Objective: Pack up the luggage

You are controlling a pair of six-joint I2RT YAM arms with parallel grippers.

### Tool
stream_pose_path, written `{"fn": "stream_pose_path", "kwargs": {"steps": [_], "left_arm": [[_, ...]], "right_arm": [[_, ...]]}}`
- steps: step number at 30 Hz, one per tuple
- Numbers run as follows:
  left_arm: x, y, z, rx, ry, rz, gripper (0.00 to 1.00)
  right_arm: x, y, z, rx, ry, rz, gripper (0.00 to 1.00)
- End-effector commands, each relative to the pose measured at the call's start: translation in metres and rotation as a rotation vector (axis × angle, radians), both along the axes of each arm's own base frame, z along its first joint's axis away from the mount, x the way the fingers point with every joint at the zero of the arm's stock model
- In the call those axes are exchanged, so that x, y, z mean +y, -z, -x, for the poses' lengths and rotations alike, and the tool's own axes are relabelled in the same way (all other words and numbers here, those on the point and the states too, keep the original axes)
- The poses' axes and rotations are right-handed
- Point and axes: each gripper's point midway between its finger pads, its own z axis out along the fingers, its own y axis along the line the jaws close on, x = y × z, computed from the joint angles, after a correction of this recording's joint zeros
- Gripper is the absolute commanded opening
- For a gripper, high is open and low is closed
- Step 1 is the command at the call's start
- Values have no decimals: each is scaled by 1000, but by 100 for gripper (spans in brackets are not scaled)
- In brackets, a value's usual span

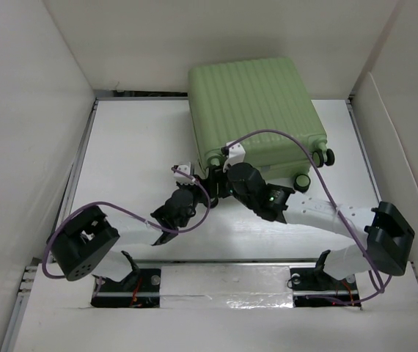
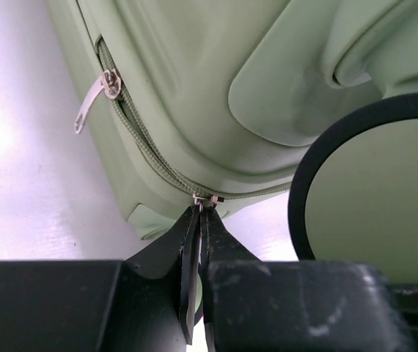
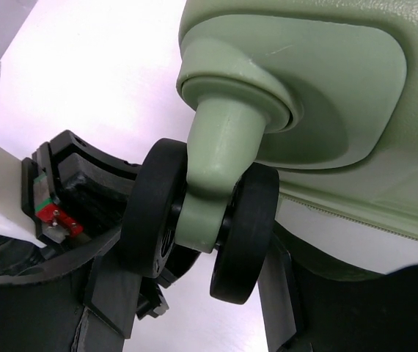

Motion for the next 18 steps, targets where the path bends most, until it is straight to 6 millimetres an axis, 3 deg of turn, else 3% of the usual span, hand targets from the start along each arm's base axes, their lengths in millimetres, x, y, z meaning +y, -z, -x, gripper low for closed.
{"fn": "stream_pose_path", "kwargs": {"steps": [1, 10, 12, 18], "left_arm": [[33, -3, -11, -12, -137, -38, 0], [80, 12, -23, 54, -288, -69, 0], [93, 12, -32, 62, -332, -66, 0], [105, 1, -64, 51, -399, -55, 0]], "right_arm": [[-25, -39, -18, -104, 103, -50, 0], [-46, -43, 2, -120, 82, -68, 0], [-51, -47, 7, -125, 76, -77, 0], [-43, -42, 22, -104, 2, -74, 0]]}}
